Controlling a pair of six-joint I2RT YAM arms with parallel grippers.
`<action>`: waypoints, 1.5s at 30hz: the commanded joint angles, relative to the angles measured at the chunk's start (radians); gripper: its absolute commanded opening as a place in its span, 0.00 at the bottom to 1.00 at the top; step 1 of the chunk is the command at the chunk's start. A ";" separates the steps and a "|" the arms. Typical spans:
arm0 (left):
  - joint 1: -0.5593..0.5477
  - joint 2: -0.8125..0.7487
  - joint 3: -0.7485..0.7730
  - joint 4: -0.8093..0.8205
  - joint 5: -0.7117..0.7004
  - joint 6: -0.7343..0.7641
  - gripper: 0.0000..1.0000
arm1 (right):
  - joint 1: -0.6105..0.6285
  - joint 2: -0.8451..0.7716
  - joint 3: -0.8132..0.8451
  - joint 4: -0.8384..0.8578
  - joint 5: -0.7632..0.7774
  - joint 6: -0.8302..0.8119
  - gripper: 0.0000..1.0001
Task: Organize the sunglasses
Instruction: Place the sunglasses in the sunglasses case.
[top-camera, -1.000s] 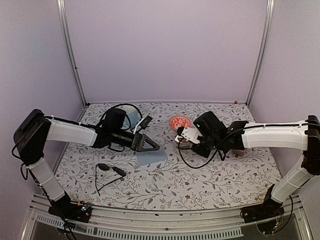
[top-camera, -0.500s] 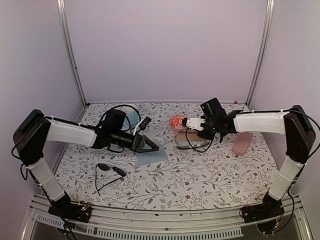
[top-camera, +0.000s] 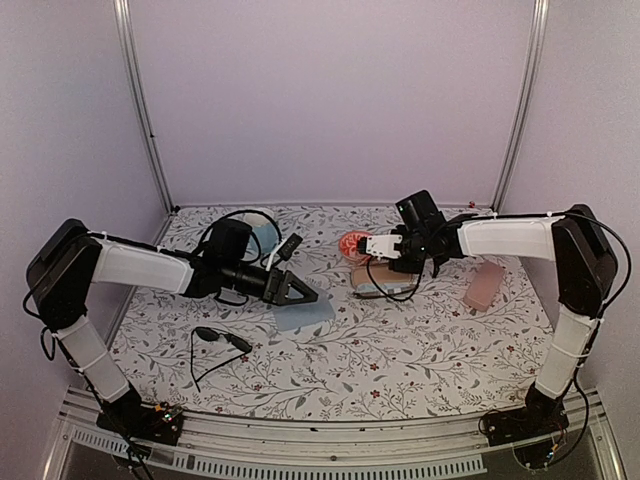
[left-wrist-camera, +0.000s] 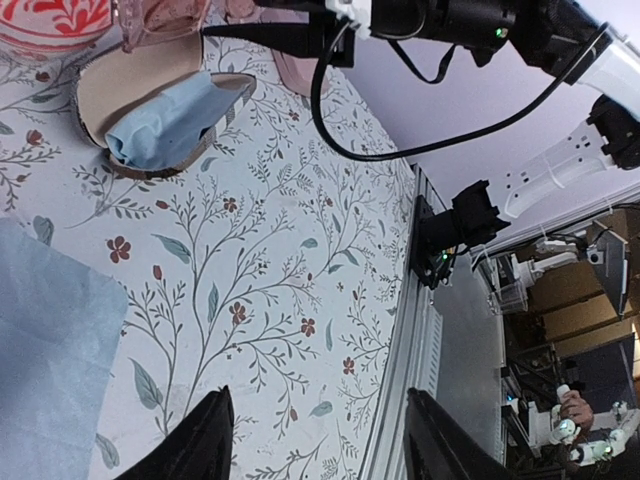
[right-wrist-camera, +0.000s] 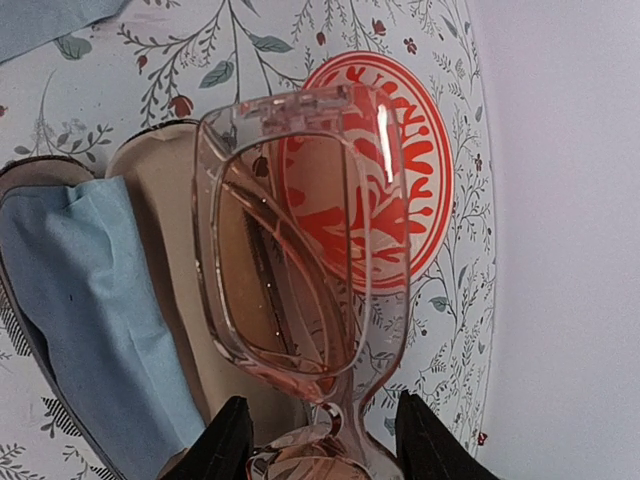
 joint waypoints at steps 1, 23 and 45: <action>0.006 0.007 -0.012 0.005 0.002 0.001 0.59 | -0.008 0.030 0.022 -0.039 -0.047 -0.002 0.20; 0.006 0.017 -0.030 0.039 0.016 -0.014 0.58 | -0.008 0.012 -0.072 -0.059 -0.073 0.039 0.20; 0.007 0.029 -0.040 0.063 0.023 -0.030 0.59 | -0.008 -0.065 -0.126 -0.051 -0.162 0.125 0.20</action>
